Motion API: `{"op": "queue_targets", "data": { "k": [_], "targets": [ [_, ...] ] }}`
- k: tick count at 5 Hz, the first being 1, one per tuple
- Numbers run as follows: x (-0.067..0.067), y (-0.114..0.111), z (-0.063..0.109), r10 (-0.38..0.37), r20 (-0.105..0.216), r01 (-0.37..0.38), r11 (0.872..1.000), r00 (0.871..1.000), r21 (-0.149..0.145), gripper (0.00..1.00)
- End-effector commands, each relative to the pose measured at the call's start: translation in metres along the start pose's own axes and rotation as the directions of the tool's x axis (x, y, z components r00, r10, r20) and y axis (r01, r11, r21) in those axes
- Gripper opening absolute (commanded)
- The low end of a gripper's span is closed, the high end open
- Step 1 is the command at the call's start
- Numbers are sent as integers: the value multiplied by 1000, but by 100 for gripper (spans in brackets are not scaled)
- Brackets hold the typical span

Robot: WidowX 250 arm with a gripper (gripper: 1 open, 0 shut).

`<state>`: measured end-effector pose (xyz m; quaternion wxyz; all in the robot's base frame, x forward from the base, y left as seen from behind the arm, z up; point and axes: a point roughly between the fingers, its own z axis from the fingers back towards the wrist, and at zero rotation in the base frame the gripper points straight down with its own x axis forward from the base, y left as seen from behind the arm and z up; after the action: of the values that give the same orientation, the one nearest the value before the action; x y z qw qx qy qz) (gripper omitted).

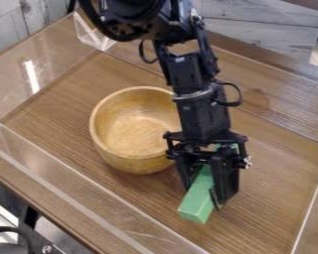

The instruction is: Remove the green block from inside the brown bowl and put it on the table

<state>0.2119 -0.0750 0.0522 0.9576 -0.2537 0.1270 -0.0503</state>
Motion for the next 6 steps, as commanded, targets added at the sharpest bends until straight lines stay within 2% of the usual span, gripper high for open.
{"op": "queue_targets", "data": {
  "k": [1, 6],
  "targets": [
    [8, -2, 12, -20, 41, 20, 1000, 999, -2, 0],
    [6, -3, 12, -20, 19, 20, 1000, 1000, -21, 0]
  ]
}}
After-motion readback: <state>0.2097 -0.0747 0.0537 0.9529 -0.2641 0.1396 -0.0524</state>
